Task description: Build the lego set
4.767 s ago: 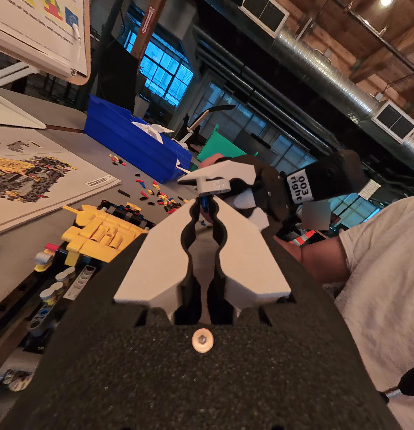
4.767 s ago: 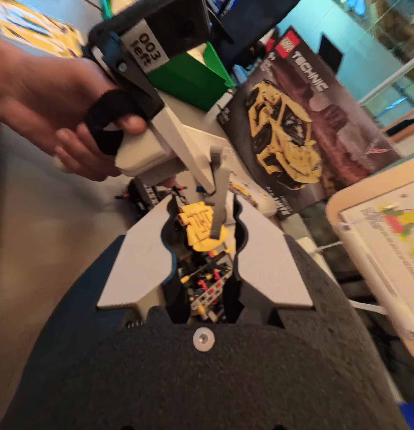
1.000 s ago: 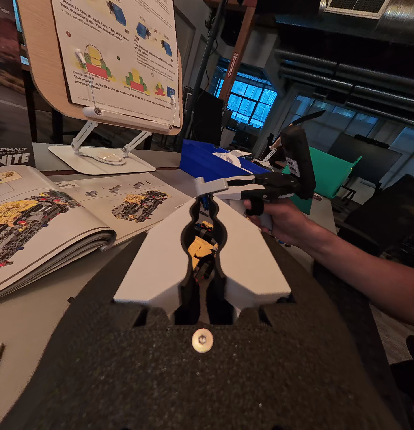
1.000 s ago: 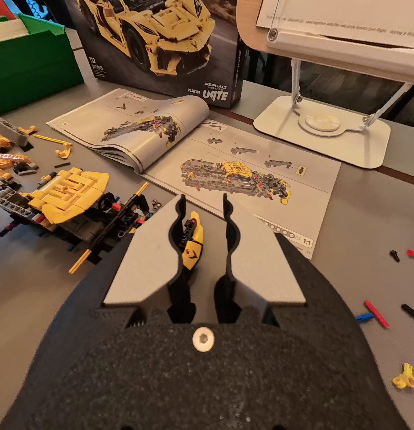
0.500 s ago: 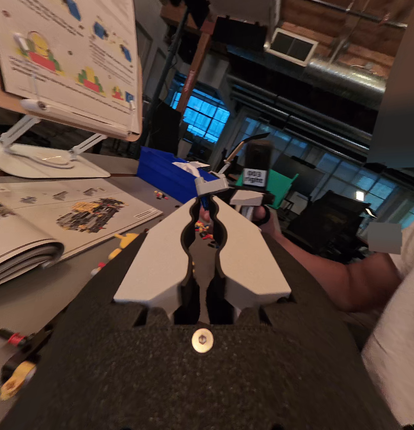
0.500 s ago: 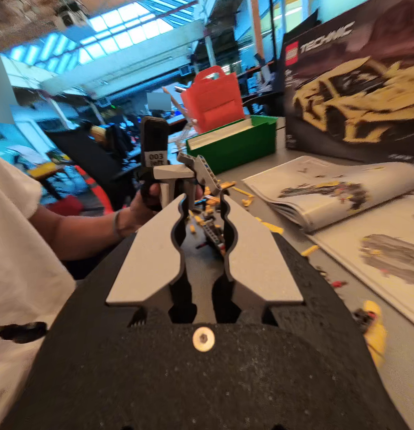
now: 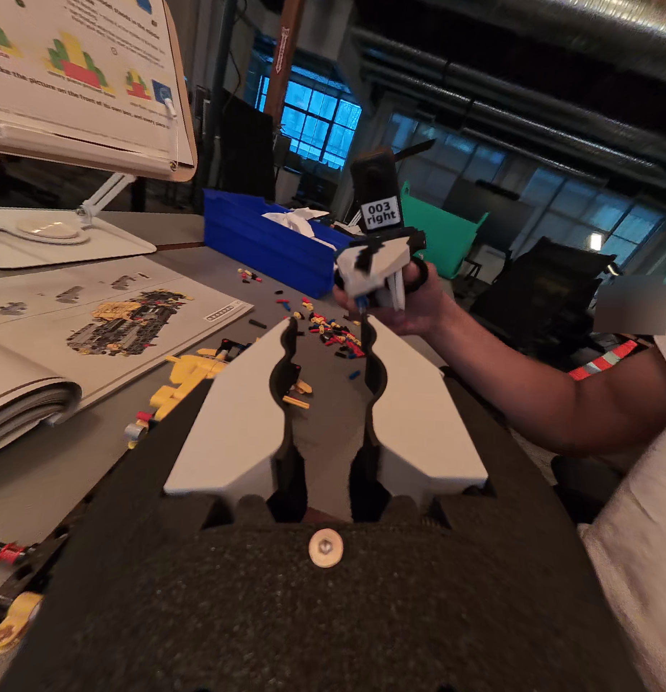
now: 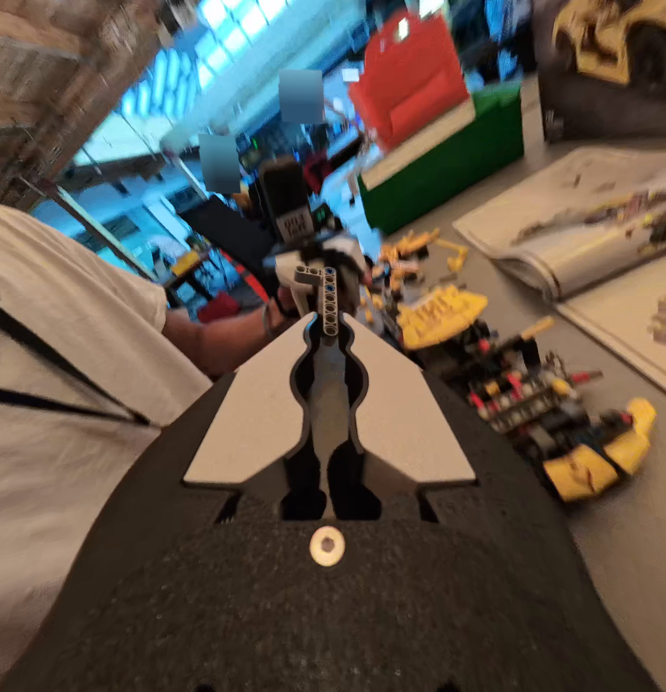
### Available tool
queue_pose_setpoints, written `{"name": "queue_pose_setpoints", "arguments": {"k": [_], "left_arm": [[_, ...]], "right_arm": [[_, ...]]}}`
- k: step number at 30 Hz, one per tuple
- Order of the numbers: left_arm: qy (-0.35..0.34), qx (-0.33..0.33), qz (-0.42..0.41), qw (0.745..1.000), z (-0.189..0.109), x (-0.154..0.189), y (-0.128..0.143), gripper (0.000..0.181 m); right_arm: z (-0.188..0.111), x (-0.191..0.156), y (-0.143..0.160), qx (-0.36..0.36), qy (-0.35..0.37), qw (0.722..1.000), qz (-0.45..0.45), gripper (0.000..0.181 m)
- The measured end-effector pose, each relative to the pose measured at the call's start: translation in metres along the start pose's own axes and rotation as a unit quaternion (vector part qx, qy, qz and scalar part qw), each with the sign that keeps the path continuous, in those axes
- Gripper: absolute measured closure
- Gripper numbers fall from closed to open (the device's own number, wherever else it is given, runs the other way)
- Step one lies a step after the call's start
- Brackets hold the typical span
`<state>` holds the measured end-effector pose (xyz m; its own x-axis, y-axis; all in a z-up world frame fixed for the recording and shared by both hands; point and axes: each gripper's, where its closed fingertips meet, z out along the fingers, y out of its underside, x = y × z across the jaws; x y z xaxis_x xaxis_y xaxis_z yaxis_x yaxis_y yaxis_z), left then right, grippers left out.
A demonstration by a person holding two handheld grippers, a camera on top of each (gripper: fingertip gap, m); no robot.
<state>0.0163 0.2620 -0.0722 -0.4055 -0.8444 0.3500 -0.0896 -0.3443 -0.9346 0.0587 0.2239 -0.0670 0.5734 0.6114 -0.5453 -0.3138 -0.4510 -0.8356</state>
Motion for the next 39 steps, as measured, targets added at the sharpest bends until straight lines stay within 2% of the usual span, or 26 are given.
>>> {"name": "queue_pose_setpoints", "arguments": {"k": [2,4,7,10,13,19,23,26,28,31,35,37,39], "left_arm": [[-0.008,0.007,-0.001,1.000,-0.001,-0.003,-0.003,0.147],[-0.037,0.011,0.002,0.999,-0.004,-0.014,-0.004,0.148],[-0.055,0.009,-0.004,0.998,-0.004,-0.021,-0.003,0.149],[-0.062,0.012,0.001,0.998,-0.005,-0.021,-0.003,0.153],[-0.066,0.008,-0.002,0.998,-0.004,-0.023,-0.002,0.156],[-0.065,0.011,-0.006,0.998,-0.004,-0.022,-0.003,0.157],[-0.068,0.003,0.002,0.998,-0.003,-0.022,0.000,0.157],[-0.068,0.002,0.005,0.998,-0.002,-0.021,0.001,0.157],[-0.065,0.005,0.003,0.998,-0.002,-0.020,0.000,0.157],[-0.058,0.003,0.000,0.998,0.000,-0.018,0.001,0.157],[-0.049,-0.004,0.000,0.999,0.003,-0.013,0.004,0.157],[-0.047,-0.011,0.005,0.999,0.005,-0.011,0.006,0.157],[-0.046,-0.016,0.011,0.999,0.007,-0.010,0.009,0.157]], "right_arm": [[-0.017,0.016,0.025,-0.083,0.062,0.995,-0.016,0.174],[-0.021,0.013,0.062,-0.179,0.051,0.982,-0.015,0.173],[-0.001,0.006,0.096,-0.251,0.025,0.967,-0.017,0.173],[0.016,0.009,0.123,-0.330,0.035,0.943,-0.035,0.173],[0.026,0.018,0.129,-0.342,0.055,0.937,-0.035,0.173],[0.024,0.029,0.142,-0.372,0.079,0.922,-0.067,0.174],[0.018,0.030,0.132,-0.354,0.085,0.929,-0.061,0.155],[-0.010,0.033,0.108,-0.310,0.138,0.938,-0.067,0.148],[-0.036,0.028,0.104,-0.304,0.180,0.932,-0.079,0.146],[-0.068,0.011,0.130,-0.355,0.216,0.904,-0.102,0.146],[-0.109,0.018,0.154,-0.379,0.321,0.859,-0.127,0.142],[-0.116,0.023,0.150,-0.341,0.353,0.862,-0.128,0.142],[-0.116,0.027,0.141,-0.296,0.372,0.868,-0.142,0.150]]}}
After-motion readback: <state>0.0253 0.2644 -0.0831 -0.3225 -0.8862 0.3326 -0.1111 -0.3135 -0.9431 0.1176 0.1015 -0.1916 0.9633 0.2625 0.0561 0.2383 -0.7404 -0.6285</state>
